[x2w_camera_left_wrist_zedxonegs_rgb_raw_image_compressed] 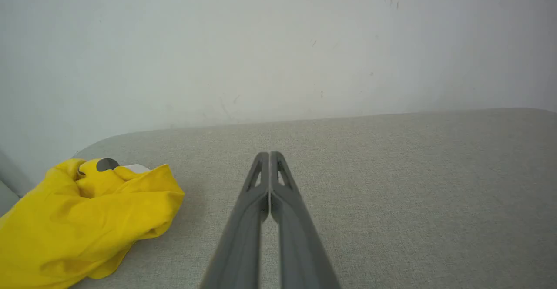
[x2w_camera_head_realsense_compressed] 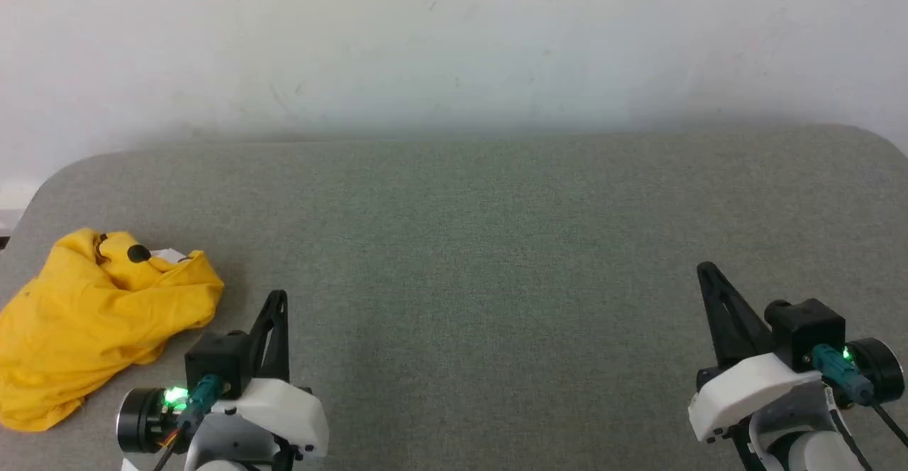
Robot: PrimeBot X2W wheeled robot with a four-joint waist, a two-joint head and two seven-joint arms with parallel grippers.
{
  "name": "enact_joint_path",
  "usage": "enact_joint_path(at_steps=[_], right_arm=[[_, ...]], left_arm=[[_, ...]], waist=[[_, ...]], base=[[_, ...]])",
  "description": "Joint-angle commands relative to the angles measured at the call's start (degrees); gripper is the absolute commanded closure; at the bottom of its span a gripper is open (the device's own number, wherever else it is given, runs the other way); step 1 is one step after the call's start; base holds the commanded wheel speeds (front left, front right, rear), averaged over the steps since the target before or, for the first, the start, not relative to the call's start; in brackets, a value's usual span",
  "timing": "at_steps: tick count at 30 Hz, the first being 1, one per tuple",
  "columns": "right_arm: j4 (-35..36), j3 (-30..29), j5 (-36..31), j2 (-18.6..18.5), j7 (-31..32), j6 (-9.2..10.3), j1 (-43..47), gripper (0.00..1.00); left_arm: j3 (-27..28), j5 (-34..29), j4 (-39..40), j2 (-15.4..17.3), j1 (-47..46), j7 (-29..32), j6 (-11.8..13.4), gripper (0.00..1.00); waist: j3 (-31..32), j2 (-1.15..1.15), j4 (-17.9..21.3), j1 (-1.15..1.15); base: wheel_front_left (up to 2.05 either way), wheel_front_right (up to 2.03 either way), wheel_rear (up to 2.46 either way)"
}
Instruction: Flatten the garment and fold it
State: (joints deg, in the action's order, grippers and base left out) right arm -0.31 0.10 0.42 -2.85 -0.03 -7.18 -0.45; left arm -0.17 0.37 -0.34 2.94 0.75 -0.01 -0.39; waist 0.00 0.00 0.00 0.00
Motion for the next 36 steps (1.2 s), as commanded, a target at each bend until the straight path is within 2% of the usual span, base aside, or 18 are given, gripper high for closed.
enact_joint_path(at_steps=[1,12,13,36], right_arm=[[0.31,-0.10,-0.42,-0.03,0.03,-0.31,0.45,1.00],[0.31,-0.10,-0.42,-0.03,0.03,-0.31,0.45,1.00],[0.00,0.00,0.00,0.00,0.00,0.00,0.00,0.00],[-0.62,0.55,0.56,0.01,-2.33,0.02,-0.39,0.00]], left_arm=[[0.17,-0.37,0.34,-0.06,-0.75,0.01,0.39,1.00],[0.17,-0.37,0.34,-0.06,-0.75,0.01,0.39,1.00],[0.00,0.00,-0.01,0.00,0.00,0.00,0.00,0.00],[-1.29,0.63,-2.09,0.10,-0.66,-2.03,0.87,0.00]], waist=[[0.00,0.00,0.00,0.00],[0.00,0.00,0.00,0.00],[0.00,0.00,0.00,0.00],[-0.26,0.00,-0.92,0.00]], base=[[0.00,0.00,0.00],[0.00,0.00,0.00],[0.00,0.00,0.00],[0.00,0.00,0.00]])
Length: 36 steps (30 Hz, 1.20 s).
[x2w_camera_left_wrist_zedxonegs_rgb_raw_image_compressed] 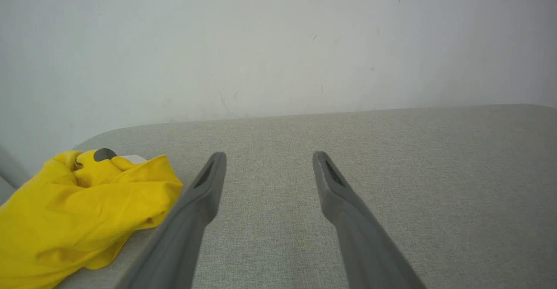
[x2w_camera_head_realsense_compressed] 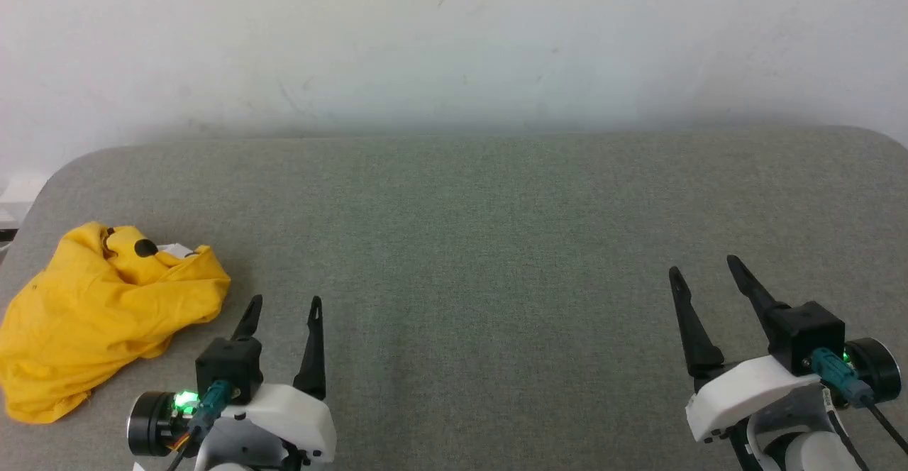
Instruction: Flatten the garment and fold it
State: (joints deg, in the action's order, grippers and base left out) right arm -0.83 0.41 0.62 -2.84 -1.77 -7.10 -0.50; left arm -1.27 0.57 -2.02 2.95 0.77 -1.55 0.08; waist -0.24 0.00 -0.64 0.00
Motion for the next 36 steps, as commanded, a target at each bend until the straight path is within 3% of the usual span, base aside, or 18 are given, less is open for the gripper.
enact_joint_path(at_steps=[1,36], right_arm=[[-0.09,0.30,0.33,-0.01,-0.70,-0.06,-0.34,0.00],[-0.91,3.96,1.40,-1.56,-4.77,-0.17,-1.25,0.00]], left_arm=[[-0.25,0.47,-0.52,0.10,-0.72,-0.59,0.46,0.00],[-2.52,2.24,-2.39,1.11,-1.13,-3.81,2.87,0.00]], waist=[[-0.03,0.00,-0.46,0.00],[-0.91,0.00,-11.57,0.00]], base=[[0.00,0.00,0.00],[0.00,0.00,0.00]])
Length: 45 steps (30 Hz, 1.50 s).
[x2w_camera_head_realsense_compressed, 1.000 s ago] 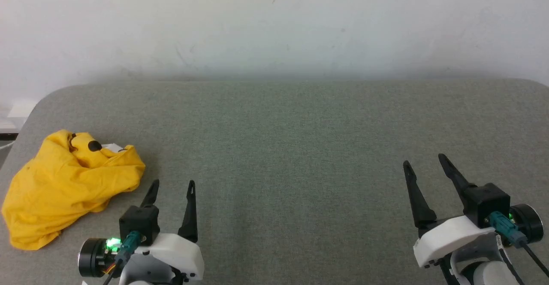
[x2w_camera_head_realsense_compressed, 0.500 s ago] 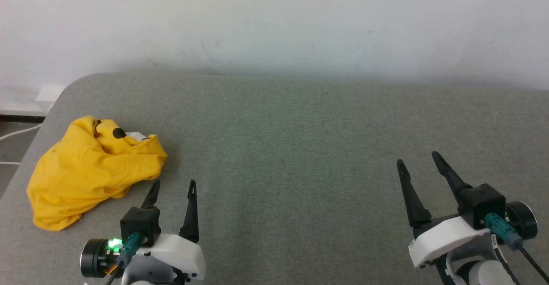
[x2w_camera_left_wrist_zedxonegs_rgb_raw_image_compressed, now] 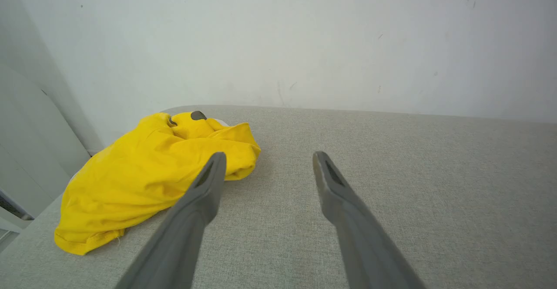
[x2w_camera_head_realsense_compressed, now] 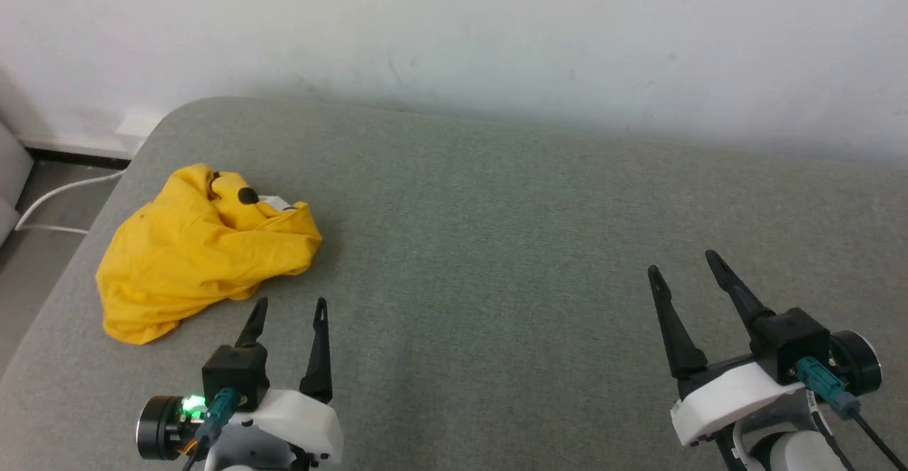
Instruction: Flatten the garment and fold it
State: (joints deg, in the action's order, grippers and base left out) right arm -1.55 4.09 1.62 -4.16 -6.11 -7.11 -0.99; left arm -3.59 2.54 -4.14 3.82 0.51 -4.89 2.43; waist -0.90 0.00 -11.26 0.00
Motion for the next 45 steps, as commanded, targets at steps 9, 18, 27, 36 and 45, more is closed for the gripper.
enact_joint_path(at_steps=[9,18,27,36,45], right_arm=[[-0.66,1.31,0.83,-0.78,-1.51,-0.18,-1.03,0.00],[-1.50,2.54,1.04,-1.02,-2.58,-0.21,-1.24,0.00],[-2.60,3.57,1.54,-1.15,-3.66,-0.24,-1.47,0.00],[-3.32,4.38,2.23,-1.48,-4.74,-0.27,-1.90,0.00],[-4.13,4.92,2.50,-1.53,-5.81,-0.30,-2.45,0.00]], left_arm=[[-1.06,1.06,-0.69,0.37,-1.06,-1.16,1.20,0.00],[-1.75,1.77,-1.62,0.97,-1.33,-2.09,1.76,0.00],[-2.63,2.42,-2.41,1.26,-1.60,-3.26,2.62,0.00],[-3.47,3.06,-3.11,1.70,-1.94,-4.44,3.53,0.00],[-4.35,3.83,-3.86,2.08,-2.27,-5.66,4.44,0.00]], waist=[[-0.57,0.00,-4.62,0.00],[-0.49,0.00,-7.62,0.00],[-0.57,0.00,-9.89,0.00],[-0.91,0.00,-12.14,0.00],[-1.44,0.00,-14.09,0.00]], base=[[0.00,0.00,0.00],[0.00,0.00,0.00],[0.00,0.00,0.00],[0.00,0.00,0.00],[0.00,0.00,0.00]])
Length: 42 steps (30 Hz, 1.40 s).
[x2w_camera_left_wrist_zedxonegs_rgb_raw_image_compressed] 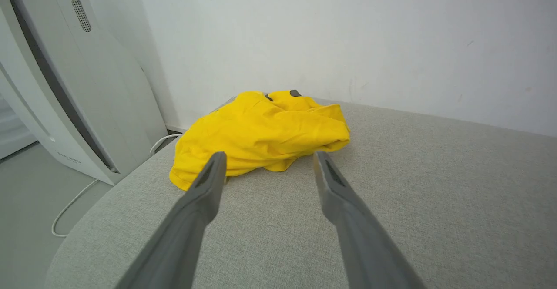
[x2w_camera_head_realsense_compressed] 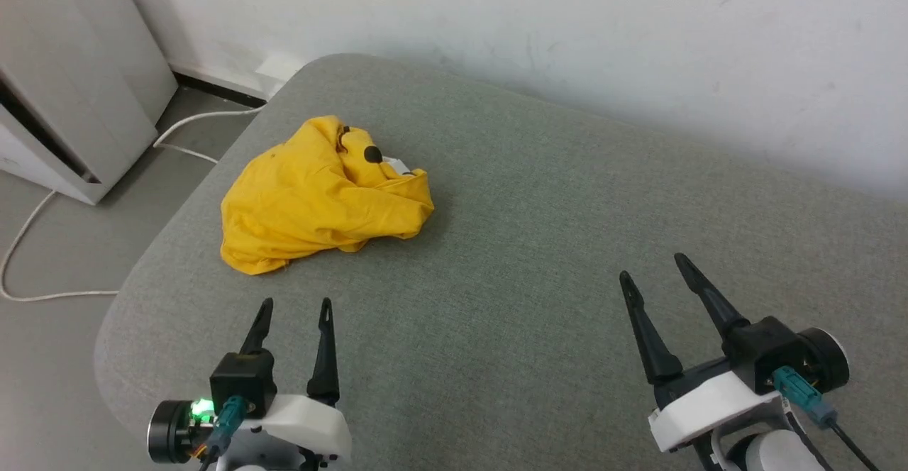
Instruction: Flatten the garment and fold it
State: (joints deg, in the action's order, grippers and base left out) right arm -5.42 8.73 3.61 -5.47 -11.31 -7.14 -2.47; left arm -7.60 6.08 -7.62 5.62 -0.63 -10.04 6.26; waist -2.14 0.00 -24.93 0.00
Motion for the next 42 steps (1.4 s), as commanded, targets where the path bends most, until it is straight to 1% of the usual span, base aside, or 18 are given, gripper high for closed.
enact_joint_path(at_steps=[1,9,14,27,38,42], right_arm=[[-0.32,0.35,0.56,-0.23,-0.73,-0.28,-1.03,0.00],[-0.81,0.54,0.61,-0.23,-1.69,-0.30,-1.42,0.00],[-1.51,-0.48,-0.25,0.10,-2.29,-0.32,-1.35,0.00],[-2.36,0.28,-0.25,0.35,-3.69,-0.35,-1.34,0.00],[-2.99,-1.09,-1.19,0.92,-3.69,-0.35,-1.27,0.00],[-2.85,-0.97,-1.47,1.13,-3.69,-0.35,-1.37,0.00]], left_arm=[[-0.46,0.38,-0.48,0.31,-1.19,-0.66,0.70,0.00],[-1.54,1.06,-1.23,0.61,-1.75,-1.74,1.31,0.00],[-2.25,1.47,-1.72,0.88,-2.00,-2.39,1.68,0.00],[-3.89,2.61,-3.10,1.39,-2.62,-3.83,2.78,0.00],[-4.37,2.81,-2.90,1.70,-2.68,-4.10,3.03,0.00],[-4.63,3.05,-2.71,1.92,-2.82,-4.11,2.74,0.00]], waist=[[-0.25,0.00,-0.62,0.00],[-0.63,0.00,-2.09,0.00],[-0.66,0.00,-3.09,0.00],[-0.69,0.00,-5.97,0.00],[-0.63,0.00,-6.02,0.00],[-0.96,0.00,-5.75,0.00]], base=[[0.00,0.00,0.00],[0.00,0.00,0.00],[0.00,0.00,0.00],[0.00,0.00,0.00],[0.00,0.00,0.00],[0.00,0.00,0.00]])
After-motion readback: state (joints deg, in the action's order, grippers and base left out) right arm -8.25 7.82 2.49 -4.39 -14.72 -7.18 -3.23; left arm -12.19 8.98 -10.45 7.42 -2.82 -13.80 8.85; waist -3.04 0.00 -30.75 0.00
